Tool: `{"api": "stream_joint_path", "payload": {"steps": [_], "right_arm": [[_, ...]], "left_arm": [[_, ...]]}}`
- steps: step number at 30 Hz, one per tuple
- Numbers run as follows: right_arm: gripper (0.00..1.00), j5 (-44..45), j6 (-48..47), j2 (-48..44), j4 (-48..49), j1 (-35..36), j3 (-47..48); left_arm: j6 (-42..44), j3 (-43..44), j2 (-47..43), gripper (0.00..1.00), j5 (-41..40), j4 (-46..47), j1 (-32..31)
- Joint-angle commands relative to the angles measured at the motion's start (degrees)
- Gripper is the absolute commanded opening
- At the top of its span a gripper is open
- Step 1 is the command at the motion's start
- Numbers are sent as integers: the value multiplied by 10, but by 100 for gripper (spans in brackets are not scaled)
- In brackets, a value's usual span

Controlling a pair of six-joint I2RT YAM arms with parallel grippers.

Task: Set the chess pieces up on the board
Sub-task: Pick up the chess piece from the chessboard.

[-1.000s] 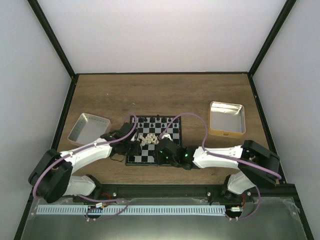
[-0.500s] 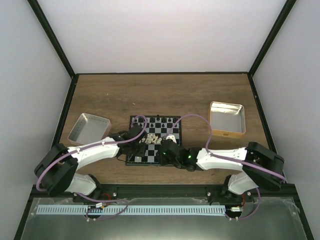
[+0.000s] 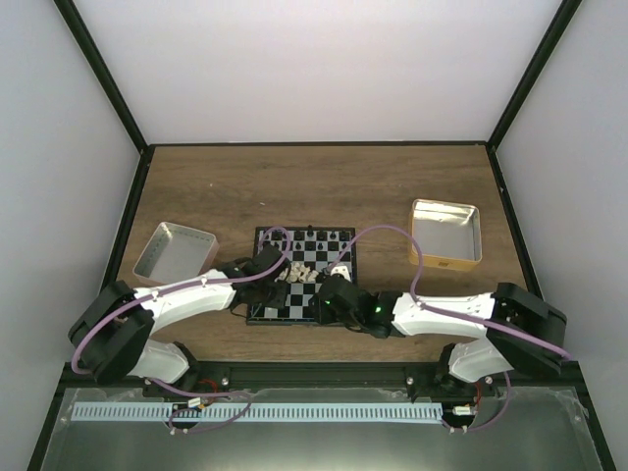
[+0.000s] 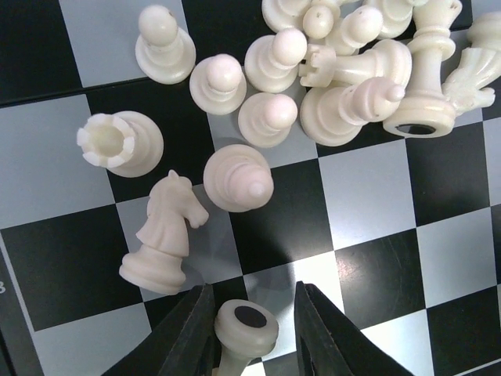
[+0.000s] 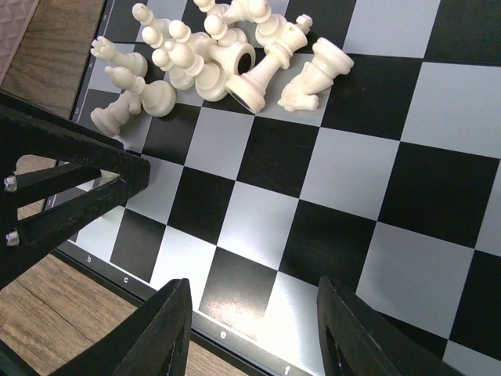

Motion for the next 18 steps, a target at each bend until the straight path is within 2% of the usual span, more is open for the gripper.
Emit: {"api": "stream_joint_path", "payload": {"steps": [1,7,11,14,18], "right_arm": [[46,12,14,-14,3,-5,-8],[46,6,19,-25,6,-4,-13],[47,-9,10,-38,22,-4,-21],[48,-41,-12,-56,63,-4,-38],[49,-90,-40,-71,125,-4,-52]], "left_arm": [[-6,-7,10,31,-3,-26,-6],[-7,-11,17,21,-15,-26,-10],[-28,-16,-2,18,-19,-20,-10],[-61,-21,-39,17,-7,-6,-10],[-151,-42,-118,17,18,38,-9]]}}
